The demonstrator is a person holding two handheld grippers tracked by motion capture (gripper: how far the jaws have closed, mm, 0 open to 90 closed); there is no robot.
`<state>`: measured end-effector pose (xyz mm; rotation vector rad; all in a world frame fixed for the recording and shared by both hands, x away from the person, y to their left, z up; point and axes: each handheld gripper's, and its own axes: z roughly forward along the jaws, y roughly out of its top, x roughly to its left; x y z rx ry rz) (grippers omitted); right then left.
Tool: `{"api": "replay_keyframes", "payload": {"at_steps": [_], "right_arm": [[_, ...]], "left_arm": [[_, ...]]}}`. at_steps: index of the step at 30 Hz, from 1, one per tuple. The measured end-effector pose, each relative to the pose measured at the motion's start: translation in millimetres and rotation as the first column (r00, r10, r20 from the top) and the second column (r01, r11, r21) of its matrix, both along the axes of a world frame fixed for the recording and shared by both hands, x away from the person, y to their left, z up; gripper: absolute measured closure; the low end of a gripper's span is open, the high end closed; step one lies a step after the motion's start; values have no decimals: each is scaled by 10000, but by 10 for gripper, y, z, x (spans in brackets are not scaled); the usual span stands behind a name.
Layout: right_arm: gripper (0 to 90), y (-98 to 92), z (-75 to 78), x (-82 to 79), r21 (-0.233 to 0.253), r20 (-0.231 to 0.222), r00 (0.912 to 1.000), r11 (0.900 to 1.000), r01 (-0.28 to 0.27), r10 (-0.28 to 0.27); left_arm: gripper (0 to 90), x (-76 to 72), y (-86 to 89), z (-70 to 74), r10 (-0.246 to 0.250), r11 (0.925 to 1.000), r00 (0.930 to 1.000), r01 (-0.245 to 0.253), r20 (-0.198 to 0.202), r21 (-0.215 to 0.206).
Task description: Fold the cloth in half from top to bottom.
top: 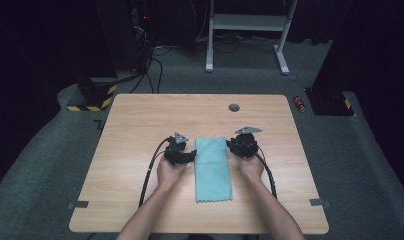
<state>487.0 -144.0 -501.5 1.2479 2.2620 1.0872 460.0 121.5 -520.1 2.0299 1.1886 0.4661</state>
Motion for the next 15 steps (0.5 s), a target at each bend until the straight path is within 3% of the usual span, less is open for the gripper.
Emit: {"api": "replay_keyframes", "payload": {"at_steps": [2, 3, 4, 5, 8, 15], "right_arm": [[695, 6, 2, -59, -33, 16, 9998, 9998, -208, 208], [673, 23, -6, -196, -58, -49, 9985, 9985, -551, 550], [673, 23, -6, -196, -58, -49, 9985, 9985, -551, 550], [647, 42, -22, -303, -206, -46, 9966, 9963, -828, 828], [621, 55, -36, -397, -340, 41, 9943, 9937, -1067, 1069], [584, 70, -57, -708, -815, 148, 9812, 9783, -1906, 1924]], "left_arm": [[423, -44, -8, 24, -86, 10000, 10000, 86, 14, 1], [416, -112, -20, 65, -298, 9996, 9996, 298, 16, 1], [409, -112, -20, 65, -298, 9996, 9996, 298, 16, 1], [393, -203, -54, 115, -634, 9977, 9980, 633, 42, 231], [363, -279, -89, 136, -873, 9954, 9962, 871, 12, 391], [335, -541, -174, 143, -1450, 9883, 9881, 1471, -507, 414]]}}
